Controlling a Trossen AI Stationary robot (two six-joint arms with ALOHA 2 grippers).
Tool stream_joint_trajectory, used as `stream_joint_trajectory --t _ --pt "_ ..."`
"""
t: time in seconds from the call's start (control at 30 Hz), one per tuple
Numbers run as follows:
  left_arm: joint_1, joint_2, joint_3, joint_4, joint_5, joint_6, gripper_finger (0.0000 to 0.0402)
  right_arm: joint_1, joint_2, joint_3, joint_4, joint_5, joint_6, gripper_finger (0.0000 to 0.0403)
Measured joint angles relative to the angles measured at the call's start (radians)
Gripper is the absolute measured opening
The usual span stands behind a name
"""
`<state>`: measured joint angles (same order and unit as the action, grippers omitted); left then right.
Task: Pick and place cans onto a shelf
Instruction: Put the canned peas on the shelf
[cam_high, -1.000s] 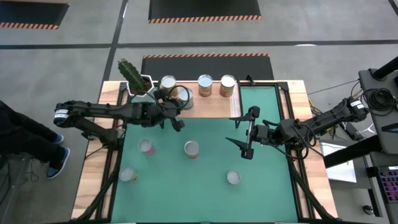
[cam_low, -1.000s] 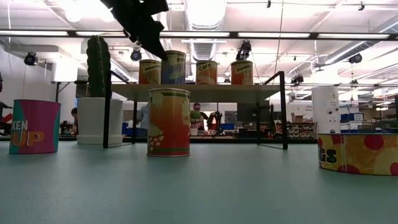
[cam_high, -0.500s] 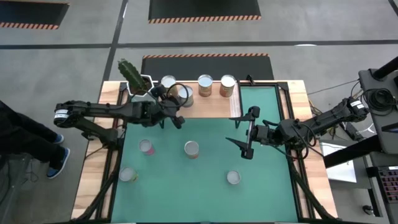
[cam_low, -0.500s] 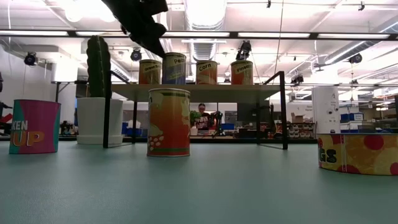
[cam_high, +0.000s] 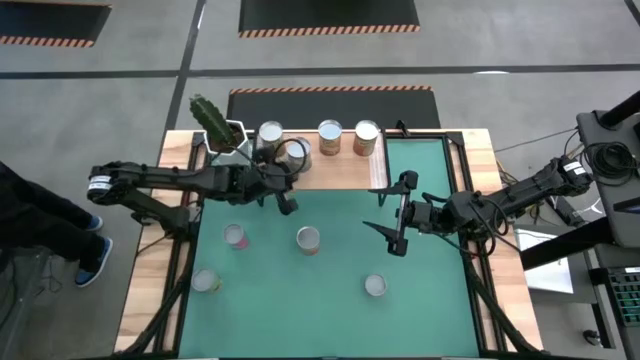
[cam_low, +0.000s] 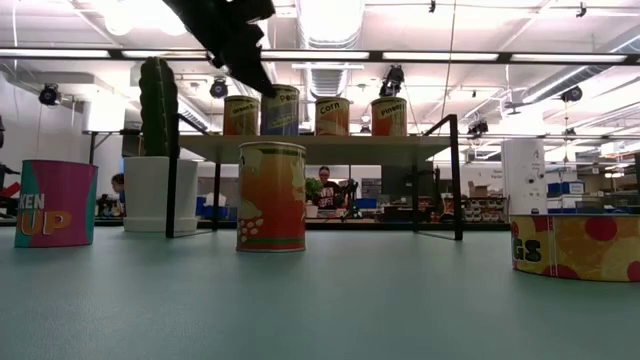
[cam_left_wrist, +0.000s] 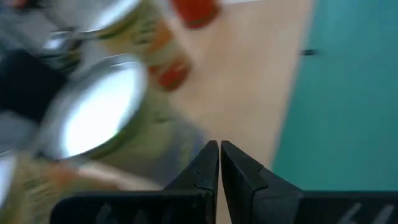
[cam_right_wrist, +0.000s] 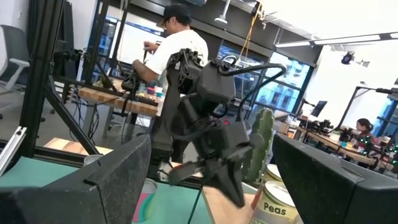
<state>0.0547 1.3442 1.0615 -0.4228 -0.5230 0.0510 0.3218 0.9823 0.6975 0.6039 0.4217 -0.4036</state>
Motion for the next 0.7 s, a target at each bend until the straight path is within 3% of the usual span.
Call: stream_joint_trajectory --t 0.17,0.33,0.7 --pt "0.001 0.067 0.000 0.034 0.007 0.020 0.0000 0.000 0.000 0.000 0.000 0.000 0.000 0.0322" --pt "0.001 0.121 0.000 0.033 -0.114 0.050 0.0000 0.000 0.000 0.000 -0.001 0.000 0.000 0.0322" --pt "0.010 0.121 0.000 0.035 -0.232 0.050 0.0000 0.000 0.000 0.000 -0.001 0.000 0.000 0.0321"
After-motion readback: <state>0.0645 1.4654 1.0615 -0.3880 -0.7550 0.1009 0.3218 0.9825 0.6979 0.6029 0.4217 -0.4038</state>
